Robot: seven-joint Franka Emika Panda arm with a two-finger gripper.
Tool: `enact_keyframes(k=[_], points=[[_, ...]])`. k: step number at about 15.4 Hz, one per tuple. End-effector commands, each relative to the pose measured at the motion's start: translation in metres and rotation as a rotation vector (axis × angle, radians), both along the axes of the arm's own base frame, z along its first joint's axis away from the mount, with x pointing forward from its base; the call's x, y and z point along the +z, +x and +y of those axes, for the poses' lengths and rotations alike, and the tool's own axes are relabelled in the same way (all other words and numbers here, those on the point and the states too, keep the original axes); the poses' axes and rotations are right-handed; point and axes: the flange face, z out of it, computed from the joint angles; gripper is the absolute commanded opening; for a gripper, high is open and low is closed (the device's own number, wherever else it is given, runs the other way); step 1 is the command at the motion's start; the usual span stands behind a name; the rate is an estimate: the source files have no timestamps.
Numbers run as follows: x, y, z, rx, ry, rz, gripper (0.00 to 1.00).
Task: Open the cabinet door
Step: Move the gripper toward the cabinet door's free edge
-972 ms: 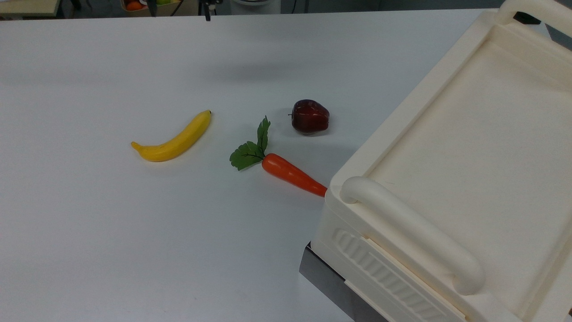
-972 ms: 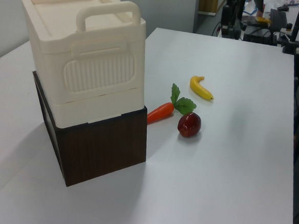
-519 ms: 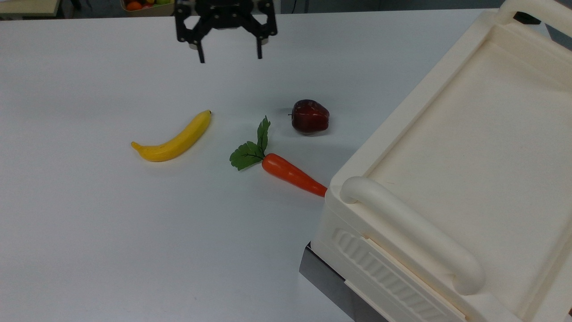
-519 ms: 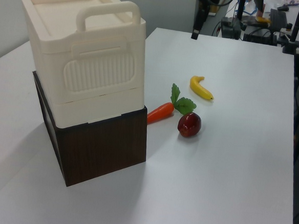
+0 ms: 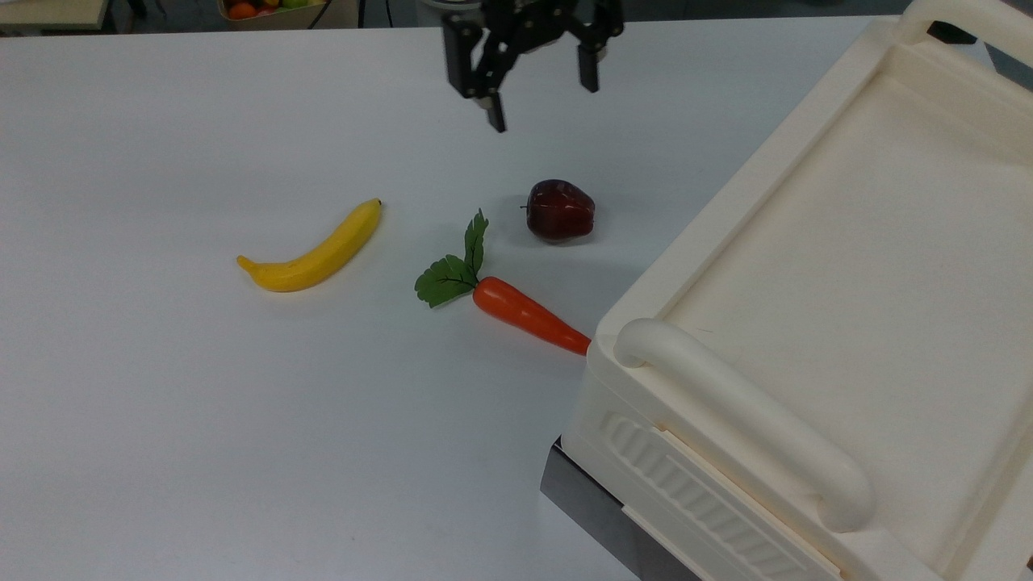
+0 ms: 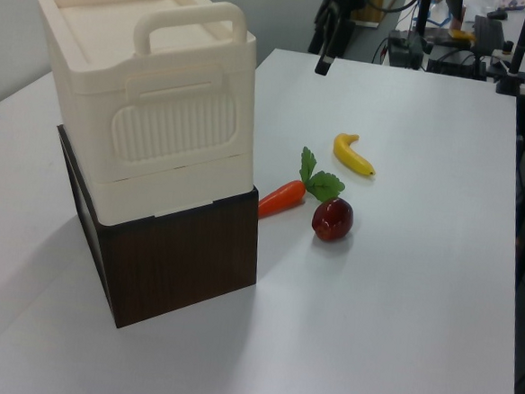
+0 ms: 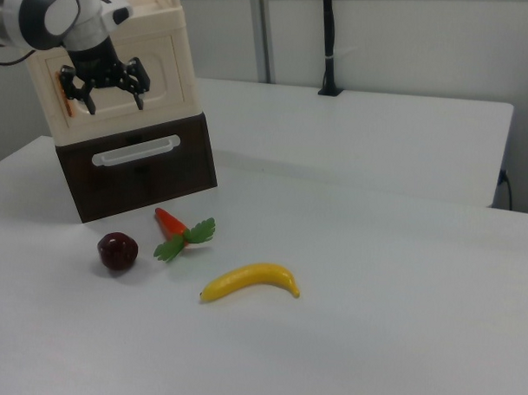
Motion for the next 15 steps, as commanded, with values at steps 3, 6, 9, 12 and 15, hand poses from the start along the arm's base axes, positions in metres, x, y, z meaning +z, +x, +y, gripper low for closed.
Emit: enact_keyframes(k=[3, 6, 9, 12, 15], points=[[0.01, 0.008, 0.058, 0.124, 0.033, -0.09, 1.0], [0.011, 0.008, 0.087, 0.167, 0.042, -0.103, 1.0], [0.008, 0.011, 0.111, 0.195, 0.073, -0.148, 1.0], [0.005, 0.009, 0.133, 0.216, 0.104, -0.187, 1.0], [0.007, 0.011, 0.145, 0.216, 0.148, -0.232, 1.0]])
